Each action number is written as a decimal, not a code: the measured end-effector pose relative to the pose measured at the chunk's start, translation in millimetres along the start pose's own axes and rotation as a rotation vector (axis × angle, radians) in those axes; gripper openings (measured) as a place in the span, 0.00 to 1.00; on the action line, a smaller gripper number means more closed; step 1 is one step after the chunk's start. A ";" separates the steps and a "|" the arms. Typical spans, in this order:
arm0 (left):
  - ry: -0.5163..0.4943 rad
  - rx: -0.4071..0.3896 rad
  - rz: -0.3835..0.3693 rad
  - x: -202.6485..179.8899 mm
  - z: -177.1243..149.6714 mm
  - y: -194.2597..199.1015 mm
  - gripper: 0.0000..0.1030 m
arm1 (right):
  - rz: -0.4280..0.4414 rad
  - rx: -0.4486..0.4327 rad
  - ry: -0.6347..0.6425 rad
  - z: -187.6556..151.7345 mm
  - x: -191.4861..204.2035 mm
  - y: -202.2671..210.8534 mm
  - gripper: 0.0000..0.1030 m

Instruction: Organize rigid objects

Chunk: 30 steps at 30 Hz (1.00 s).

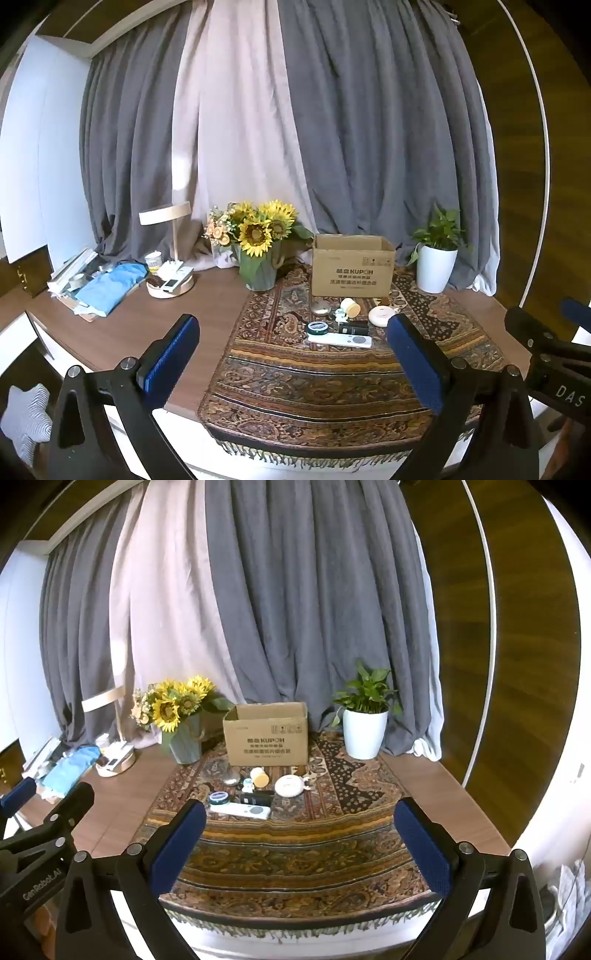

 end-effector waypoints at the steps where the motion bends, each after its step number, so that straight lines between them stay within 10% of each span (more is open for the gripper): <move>1: -0.003 0.004 0.001 -0.3 0.1 -0.1 1.00 | -0.003 0.012 0.004 -0.2 -0.2 0.0 1.00; 30: -0.005 -0.022 -0.012 2.6 2.5 0.4 1.00 | 0.018 -0.001 -0.008 1.9 0.5 1.0 1.00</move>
Point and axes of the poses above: each gripper's, at about its wrist camera, not at the fingertips, and y roughly against the way its jaws point, x to its left, z to its top, the point moved 2 cm from there along -y, roughly the way its jaws point, and after that the axes turned 8 degrees about -y, right-handed, at the moved point
